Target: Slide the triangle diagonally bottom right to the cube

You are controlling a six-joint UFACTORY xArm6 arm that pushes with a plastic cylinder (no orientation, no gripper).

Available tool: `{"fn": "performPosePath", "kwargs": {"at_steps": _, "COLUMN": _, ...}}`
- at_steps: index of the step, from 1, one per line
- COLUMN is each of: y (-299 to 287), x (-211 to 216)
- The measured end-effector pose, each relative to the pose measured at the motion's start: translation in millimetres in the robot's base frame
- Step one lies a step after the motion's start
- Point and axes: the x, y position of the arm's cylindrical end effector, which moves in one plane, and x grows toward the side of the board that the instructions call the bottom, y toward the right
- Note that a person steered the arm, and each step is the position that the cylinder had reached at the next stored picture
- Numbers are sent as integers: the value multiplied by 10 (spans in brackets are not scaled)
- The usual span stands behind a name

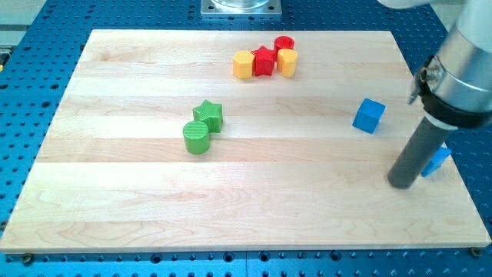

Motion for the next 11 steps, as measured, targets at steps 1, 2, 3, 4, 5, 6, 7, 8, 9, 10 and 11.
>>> {"fn": "performPosePath", "kwargs": {"at_steps": 1, "y": 105, "x": 505}}
{"fn": "performPosePath", "kwargs": {"at_steps": 2, "y": 520, "x": 365}}
{"fn": "performPosePath", "kwargs": {"at_steps": 3, "y": 406, "x": -7}}
{"fn": "performPosePath", "kwargs": {"at_steps": 4, "y": 12, "x": -234}}
{"fn": "performPosePath", "kwargs": {"at_steps": 5, "y": 127, "x": 78}}
{"fn": "performPosePath", "kwargs": {"at_steps": 6, "y": 186, "x": 108}}
{"fn": "performPosePath", "kwargs": {"at_steps": 7, "y": 186, "x": 108}}
{"fn": "performPosePath", "kwargs": {"at_steps": 8, "y": 240, "x": 159}}
{"fn": "performPosePath", "kwargs": {"at_steps": 9, "y": 434, "x": 154}}
{"fn": "performPosePath", "kwargs": {"at_steps": 10, "y": 245, "x": 65}}
{"fn": "performPosePath", "kwargs": {"at_steps": 11, "y": 717, "x": -63}}
